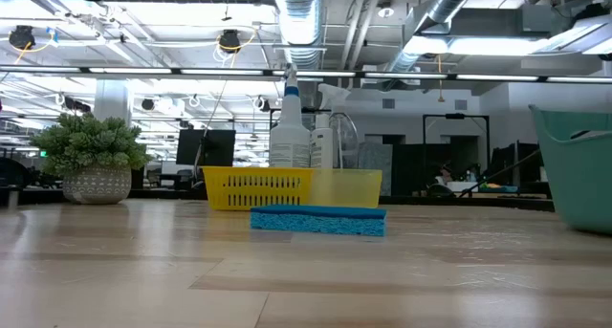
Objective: Pick & Place Kitchen Items
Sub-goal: Put the yellow cloth into the green bin
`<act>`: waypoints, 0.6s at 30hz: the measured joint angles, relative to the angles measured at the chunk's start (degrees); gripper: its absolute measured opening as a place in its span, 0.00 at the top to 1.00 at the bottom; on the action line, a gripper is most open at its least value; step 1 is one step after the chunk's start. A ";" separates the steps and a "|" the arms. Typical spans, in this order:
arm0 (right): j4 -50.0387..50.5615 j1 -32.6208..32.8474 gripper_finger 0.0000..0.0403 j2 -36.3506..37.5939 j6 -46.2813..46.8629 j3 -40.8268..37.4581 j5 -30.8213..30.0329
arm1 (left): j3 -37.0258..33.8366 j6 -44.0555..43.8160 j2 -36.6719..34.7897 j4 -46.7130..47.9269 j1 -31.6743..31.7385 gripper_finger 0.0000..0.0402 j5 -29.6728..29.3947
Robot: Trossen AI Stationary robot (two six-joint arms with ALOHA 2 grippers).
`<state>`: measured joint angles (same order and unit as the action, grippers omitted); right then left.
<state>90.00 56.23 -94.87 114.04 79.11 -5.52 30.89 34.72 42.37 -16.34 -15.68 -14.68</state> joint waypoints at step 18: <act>-6.80 -12.96 1.00 0.02 -29.06 -5.38 0.03 | 0.00 0.00 0.00 0.00 0.00 0.70 -0.02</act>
<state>83.19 43.27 -94.85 84.98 73.73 -5.49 30.89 34.72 42.37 -16.34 -15.68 -14.70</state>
